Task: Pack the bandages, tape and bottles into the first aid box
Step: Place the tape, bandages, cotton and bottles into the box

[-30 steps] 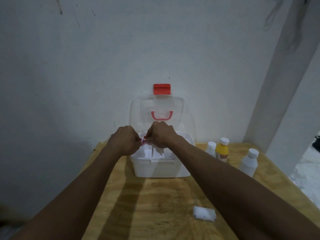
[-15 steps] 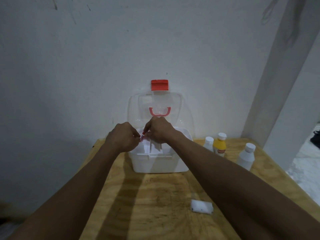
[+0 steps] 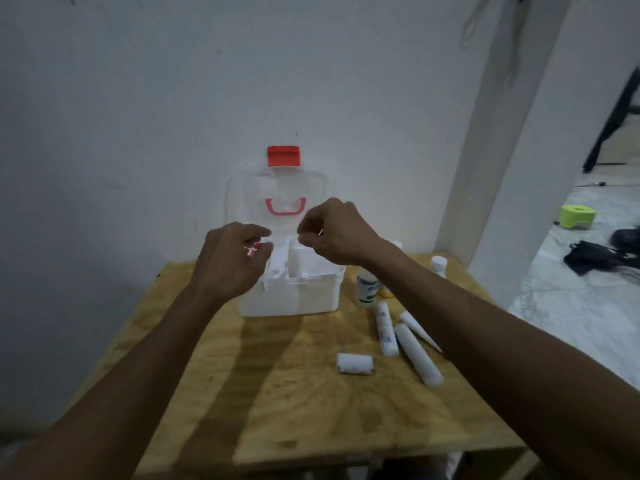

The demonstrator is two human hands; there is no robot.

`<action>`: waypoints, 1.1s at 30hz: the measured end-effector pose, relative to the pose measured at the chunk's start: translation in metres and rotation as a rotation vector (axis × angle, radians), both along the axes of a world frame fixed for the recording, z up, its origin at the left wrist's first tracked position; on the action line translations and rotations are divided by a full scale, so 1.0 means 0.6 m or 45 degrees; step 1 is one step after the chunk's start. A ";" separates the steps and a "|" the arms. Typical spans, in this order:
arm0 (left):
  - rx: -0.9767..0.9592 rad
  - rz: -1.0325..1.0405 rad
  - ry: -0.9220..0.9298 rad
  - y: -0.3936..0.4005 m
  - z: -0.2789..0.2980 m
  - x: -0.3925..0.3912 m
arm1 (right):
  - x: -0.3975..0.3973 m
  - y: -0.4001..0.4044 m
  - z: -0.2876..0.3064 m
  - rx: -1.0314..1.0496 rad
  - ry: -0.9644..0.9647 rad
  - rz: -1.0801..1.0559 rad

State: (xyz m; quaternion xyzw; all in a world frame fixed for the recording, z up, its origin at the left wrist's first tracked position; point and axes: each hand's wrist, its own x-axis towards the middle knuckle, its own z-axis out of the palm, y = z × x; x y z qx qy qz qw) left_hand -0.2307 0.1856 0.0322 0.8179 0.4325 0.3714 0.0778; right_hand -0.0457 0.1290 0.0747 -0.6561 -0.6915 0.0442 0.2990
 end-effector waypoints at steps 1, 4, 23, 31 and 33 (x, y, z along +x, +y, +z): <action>0.004 -0.061 -0.022 -0.020 -0.004 0.009 | 0.015 -0.023 -0.001 -0.014 -0.015 -0.027; -0.103 -0.219 -0.013 -0.073 -0.027 0.039 | 0.057 -0.085 -0.018 -0.129 -0.052 -0.124; -0.385 -0.481 0.607 -0.169 -0.118 0.114 | 0.075 -0.141 -0.167 -0.429 -0.067 -0.519; -0.388 -0.368 0.282 -0.168 -0.081 0.054 | 0.038 -0.135 -0.130 -0.370 0.068 -0.415; -0.320 -0.310 0.147 -0.156 -0.057 0.028 | 0.024 -0.135 -0.100 -0.319 0.141 -0.356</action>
